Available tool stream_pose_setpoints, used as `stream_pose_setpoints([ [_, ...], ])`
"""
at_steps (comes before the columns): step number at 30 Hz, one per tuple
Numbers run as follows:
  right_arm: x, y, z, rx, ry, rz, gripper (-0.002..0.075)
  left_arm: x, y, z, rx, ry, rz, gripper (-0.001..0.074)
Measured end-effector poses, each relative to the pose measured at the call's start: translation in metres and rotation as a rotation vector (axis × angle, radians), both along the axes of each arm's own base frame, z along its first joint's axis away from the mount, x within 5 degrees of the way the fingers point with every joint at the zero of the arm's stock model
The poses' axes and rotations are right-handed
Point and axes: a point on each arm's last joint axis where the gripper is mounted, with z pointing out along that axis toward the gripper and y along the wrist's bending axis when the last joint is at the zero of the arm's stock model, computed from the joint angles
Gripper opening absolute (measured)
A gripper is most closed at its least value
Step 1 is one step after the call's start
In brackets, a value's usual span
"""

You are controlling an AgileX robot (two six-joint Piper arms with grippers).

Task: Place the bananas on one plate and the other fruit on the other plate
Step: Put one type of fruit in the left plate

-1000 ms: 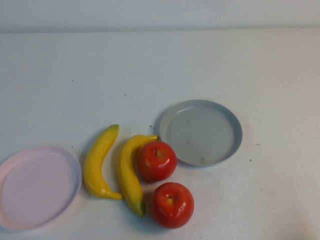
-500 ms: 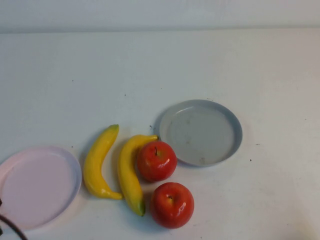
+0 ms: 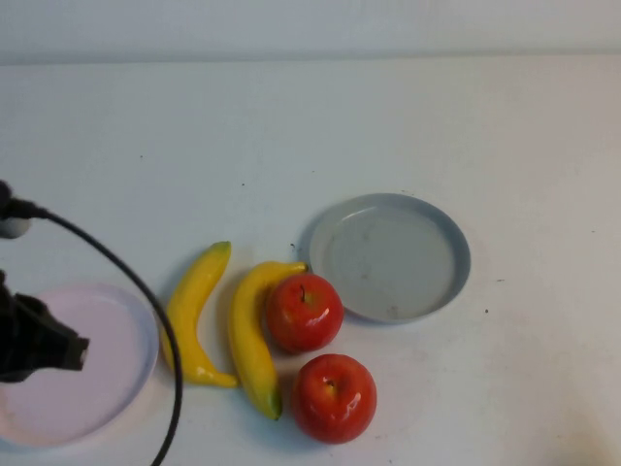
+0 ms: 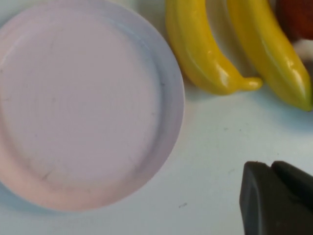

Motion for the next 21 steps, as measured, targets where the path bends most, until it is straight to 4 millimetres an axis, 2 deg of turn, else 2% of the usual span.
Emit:
stream_pose_setpoints([
  [3, 0.0, 0.0, 0.0, 0.0, 0.0, 0.0, -0.0015, 0.018, -0.019, 0.002, 0.009, 0.027, -0.085, -0.0001],
  [9, 0.0, 0.0, 0.0, 0.0, 0.0, 0.0, -0.0015, 0.039, -0.08, -0.008, 0.052, 0.1, -0.283, -0.0001],
  [15, 0.0, 0.0, 0.0, 0.0, 0.0, 0.0, -0.0016, 0.04, -0.148, -0.03, 0.134, 0.168, -0.49, -0.0002],
  [18, 0.0, 0.0, 0.0, 0.0, 0.0, 0.0, -0.0015, 0.04, -0.172, -0.036, 0.151, 0.186, -0.552, -0.0002],
  [21, 0.0, 0.0, 0.0, 0.0, 0.0, 0.0, -0.0015, 0.042, -0.187, -0.038, 0.157, 0.19, -0.581, 0.0003],
])
